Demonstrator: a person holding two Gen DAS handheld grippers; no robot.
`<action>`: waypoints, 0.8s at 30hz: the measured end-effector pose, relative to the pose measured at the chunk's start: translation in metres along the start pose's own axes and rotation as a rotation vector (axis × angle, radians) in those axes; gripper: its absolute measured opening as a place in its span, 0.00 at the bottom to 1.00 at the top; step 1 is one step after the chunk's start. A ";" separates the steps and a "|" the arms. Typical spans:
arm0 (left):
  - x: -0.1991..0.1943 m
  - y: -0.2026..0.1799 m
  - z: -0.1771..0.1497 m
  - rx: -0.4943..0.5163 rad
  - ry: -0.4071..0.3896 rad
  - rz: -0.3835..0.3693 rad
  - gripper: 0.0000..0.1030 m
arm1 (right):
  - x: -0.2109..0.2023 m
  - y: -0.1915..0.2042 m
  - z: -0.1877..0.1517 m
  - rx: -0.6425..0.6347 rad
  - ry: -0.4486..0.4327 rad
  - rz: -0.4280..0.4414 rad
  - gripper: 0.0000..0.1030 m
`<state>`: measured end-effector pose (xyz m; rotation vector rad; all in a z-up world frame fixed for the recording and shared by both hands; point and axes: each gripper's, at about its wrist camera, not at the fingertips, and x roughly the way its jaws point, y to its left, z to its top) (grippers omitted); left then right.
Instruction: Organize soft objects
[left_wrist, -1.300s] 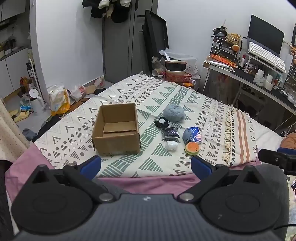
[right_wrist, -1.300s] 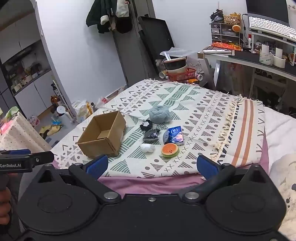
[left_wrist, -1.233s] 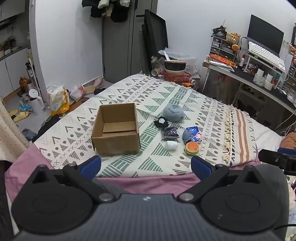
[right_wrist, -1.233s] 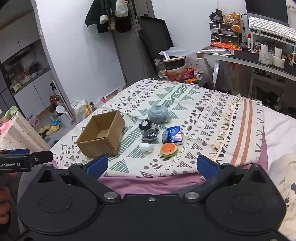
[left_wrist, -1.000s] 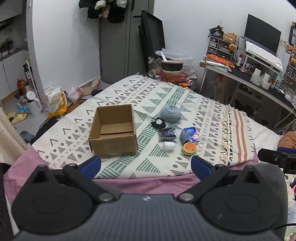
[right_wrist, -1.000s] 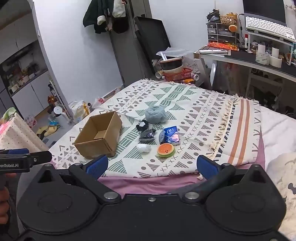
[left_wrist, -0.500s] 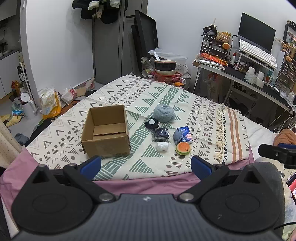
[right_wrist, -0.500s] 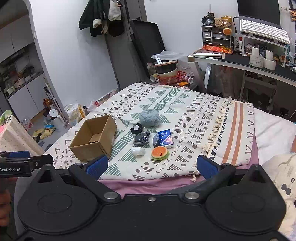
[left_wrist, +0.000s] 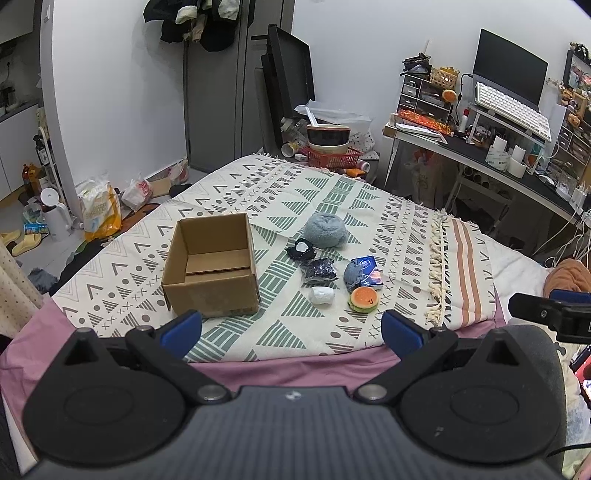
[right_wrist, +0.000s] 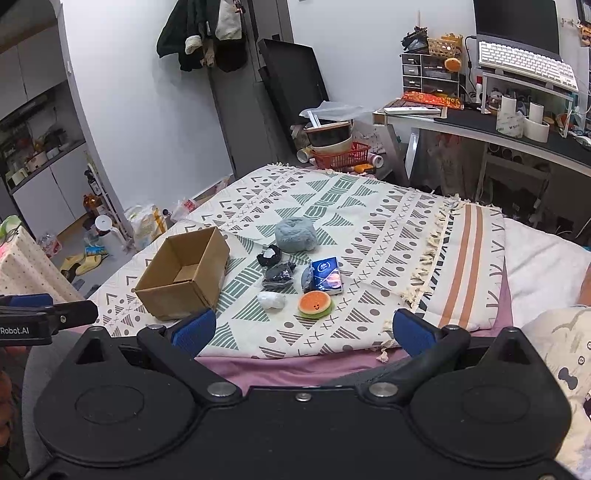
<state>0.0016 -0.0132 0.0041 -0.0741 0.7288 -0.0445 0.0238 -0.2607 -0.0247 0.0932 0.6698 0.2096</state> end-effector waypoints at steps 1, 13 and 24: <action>0.000 0.000 0.000 0.001 0.000 -0.001 0.99 | 0.000 0.000 0.000 0.001 0.001 -0.003 1.00; -0.002 -0.004 0.000 0.005 -0.001 -0.002 0.99 | -0.001 0.000 0.001 0.003 0.005 0.007 1.00; -0.002 -0.004 0.000 0.003 0.000 -0.004 0.99 | -0.002 0.004 -0.001 -0.009 0.006 0.003 1.00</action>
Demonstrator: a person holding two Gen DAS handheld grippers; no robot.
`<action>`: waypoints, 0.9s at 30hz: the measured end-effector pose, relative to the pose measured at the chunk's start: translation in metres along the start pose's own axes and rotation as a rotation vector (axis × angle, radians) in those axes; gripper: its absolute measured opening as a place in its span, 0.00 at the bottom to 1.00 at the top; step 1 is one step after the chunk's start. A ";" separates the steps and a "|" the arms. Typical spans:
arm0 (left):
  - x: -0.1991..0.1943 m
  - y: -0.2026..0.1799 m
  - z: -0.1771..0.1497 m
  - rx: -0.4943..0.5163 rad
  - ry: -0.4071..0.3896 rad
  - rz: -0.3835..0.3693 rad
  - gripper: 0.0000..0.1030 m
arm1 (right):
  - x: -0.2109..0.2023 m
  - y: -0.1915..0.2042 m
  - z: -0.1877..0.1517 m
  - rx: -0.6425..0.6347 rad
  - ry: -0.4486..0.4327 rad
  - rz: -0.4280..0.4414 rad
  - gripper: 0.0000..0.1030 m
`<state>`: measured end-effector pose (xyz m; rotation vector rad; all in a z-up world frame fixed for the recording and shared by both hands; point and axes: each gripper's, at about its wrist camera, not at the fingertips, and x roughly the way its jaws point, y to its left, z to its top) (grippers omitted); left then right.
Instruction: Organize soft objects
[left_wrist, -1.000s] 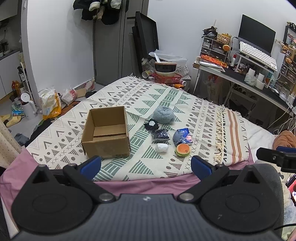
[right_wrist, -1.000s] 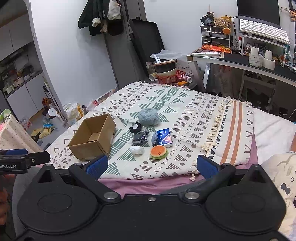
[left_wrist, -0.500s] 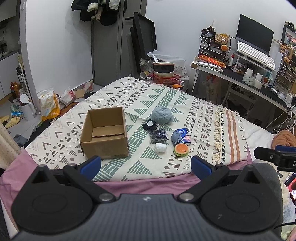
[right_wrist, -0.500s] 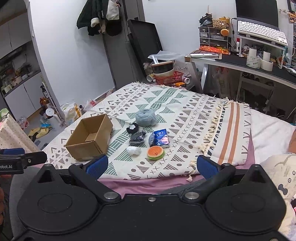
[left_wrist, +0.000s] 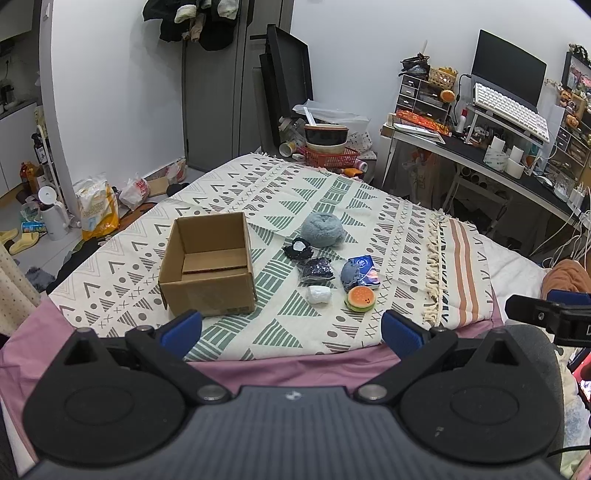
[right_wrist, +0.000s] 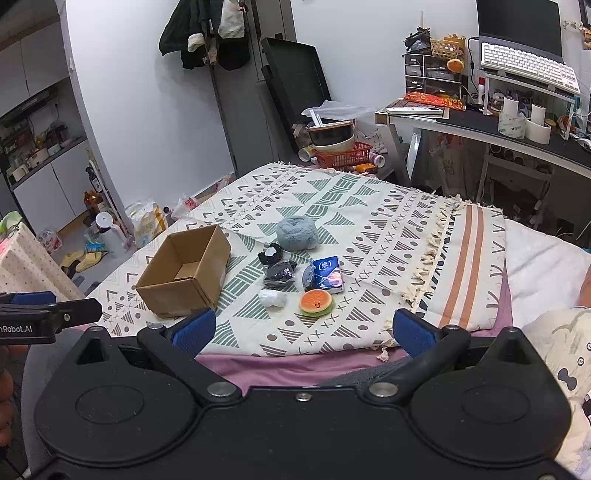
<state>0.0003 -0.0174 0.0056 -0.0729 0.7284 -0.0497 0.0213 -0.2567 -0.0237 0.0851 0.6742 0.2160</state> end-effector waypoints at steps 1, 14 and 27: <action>0.000 0.000 0.000 0.001 -0.001 -0.001 0.99 | 0.000 0.000 0.000 0.000 0.001 -0.001 1.00; 0.000 -0.002 -0.001 0.001 -0.002 -0.001 0.99 | 0.003 -0.001 -0.002 -0.001 0.001 -0.004 1.00; 0.013 -0.011 0.005 0.021 -0.013 -0.028 0.99 | 0.016 -0.008 -0.001 0.017 0.008 0.021 1.00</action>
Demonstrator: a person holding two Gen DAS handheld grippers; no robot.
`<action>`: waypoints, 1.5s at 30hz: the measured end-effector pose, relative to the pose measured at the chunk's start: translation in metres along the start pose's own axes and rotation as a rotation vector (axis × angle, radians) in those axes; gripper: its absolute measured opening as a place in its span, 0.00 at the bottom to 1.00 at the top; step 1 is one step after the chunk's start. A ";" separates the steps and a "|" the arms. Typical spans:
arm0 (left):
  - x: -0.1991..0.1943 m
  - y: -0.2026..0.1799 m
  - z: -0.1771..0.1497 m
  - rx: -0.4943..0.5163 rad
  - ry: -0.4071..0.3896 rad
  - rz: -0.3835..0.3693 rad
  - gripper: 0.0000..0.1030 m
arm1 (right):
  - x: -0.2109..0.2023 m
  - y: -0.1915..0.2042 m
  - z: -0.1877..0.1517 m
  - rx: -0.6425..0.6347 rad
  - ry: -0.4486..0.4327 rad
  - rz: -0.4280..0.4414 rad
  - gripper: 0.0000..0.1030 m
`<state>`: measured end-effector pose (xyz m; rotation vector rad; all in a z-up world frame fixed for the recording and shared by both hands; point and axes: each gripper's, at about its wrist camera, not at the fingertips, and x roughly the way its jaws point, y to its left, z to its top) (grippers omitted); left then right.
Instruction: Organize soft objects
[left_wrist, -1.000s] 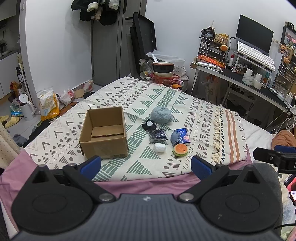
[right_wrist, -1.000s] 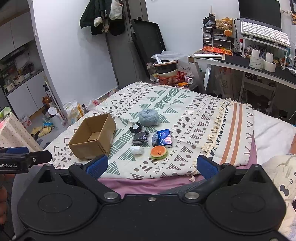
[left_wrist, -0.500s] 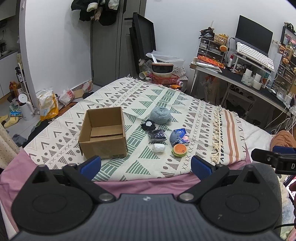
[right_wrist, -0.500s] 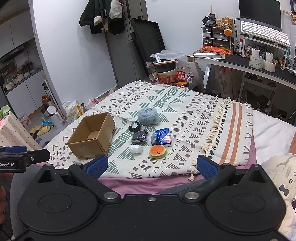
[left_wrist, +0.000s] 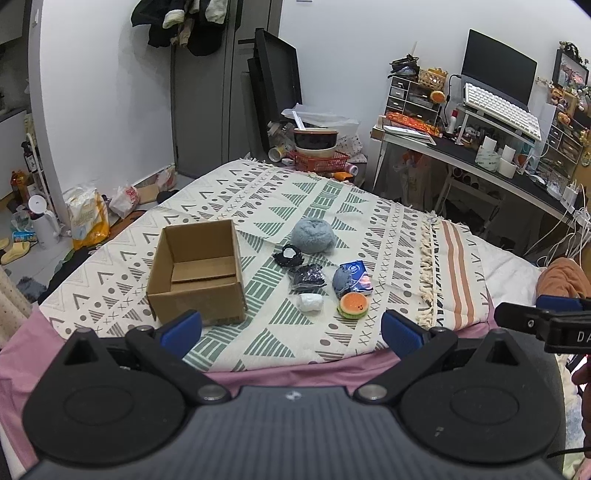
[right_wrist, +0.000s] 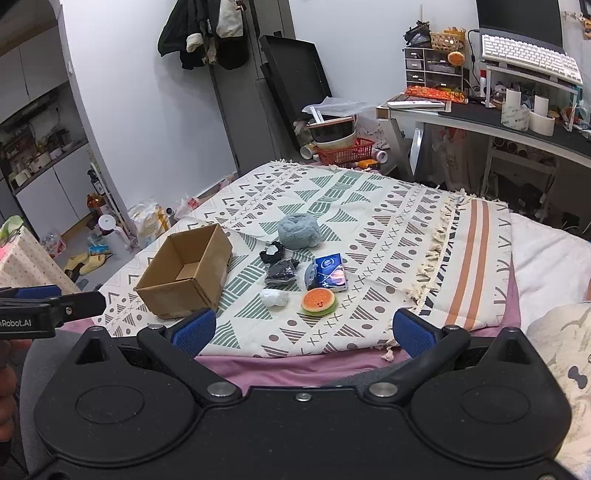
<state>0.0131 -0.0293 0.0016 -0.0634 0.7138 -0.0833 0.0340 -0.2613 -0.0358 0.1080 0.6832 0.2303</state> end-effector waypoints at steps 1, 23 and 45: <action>0.004 0.000 0.001 0.002 0.003 -0.006 0.99 | 0.002 0.000 0.000 0.000 0.002 -0.002 1.00; 0.083 0.002 0.027 -0.043 0.034 -0.074 0.99 | 0.067 -0.040 0.015 0.086 0.032 -0.015 1.00; 0.191 0.008 0.042 -0.074 0.159 -0.103 0.96 | 0.141 -0.069 0.026 0.229 0.088 -0.020 0.99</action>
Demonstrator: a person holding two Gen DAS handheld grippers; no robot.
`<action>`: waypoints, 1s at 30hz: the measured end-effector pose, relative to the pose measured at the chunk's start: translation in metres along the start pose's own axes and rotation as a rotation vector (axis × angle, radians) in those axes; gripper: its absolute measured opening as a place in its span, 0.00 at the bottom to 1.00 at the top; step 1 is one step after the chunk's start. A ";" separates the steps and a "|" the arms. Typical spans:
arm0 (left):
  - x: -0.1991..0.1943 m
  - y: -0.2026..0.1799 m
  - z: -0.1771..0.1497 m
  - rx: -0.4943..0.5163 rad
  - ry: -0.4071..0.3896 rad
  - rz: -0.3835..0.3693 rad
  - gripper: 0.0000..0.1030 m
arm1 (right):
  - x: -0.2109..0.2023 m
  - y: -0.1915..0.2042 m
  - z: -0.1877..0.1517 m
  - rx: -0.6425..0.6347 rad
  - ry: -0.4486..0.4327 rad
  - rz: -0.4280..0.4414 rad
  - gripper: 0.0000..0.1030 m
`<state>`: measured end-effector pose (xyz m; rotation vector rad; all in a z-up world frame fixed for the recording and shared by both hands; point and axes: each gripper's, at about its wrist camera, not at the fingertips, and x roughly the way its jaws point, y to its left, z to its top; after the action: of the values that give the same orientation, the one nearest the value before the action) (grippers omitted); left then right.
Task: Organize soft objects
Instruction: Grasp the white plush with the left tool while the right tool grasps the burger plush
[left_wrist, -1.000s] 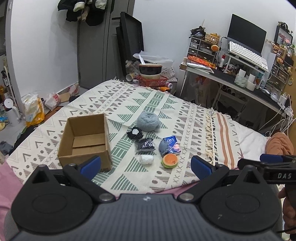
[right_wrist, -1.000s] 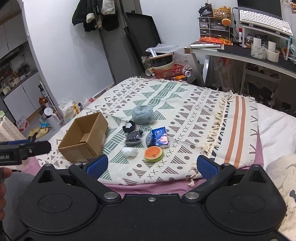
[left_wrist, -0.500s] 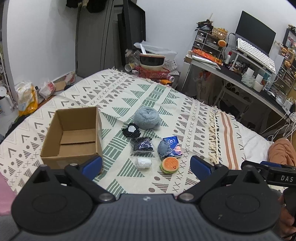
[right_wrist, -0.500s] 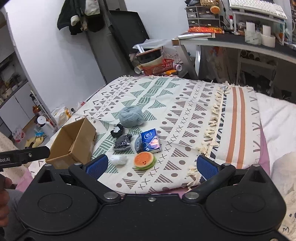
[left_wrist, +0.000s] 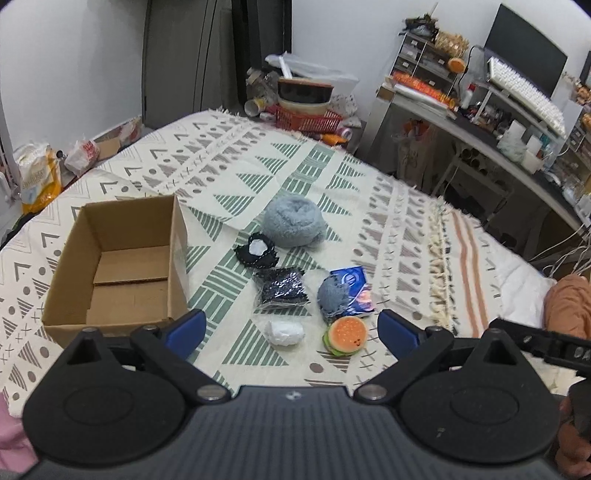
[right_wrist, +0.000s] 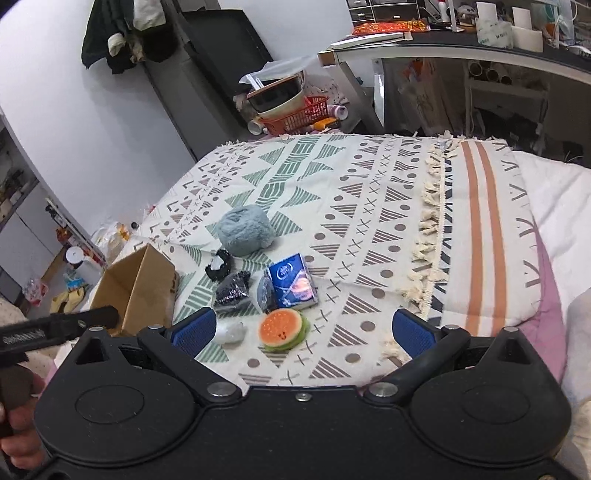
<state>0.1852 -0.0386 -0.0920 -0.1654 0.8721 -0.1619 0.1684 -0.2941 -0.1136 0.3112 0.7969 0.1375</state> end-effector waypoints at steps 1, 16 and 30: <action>0.007 0.001 0.001 0.000 0.015 0.006 0.96 | 0.004 0.000 0.001 0.007 0.003 0.013 0.99; 0.091 0.024 0.001 -0.046 0.116 -0.015 0.83 | 0.075 -0.007 -0.011 0.118 0.102 0.060 0.86; 0.149 0.024 -0.011 -0.054 0.147 -0.094 0.77 | 0.139 -0.005 -0.018 0.218 0.198 0.096 0.74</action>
<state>0.2728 -0.0466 -0.2146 -0.2479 1.0160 -0.2404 0.2521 -0.2618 -0.2216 0.5485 0.9964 0.1742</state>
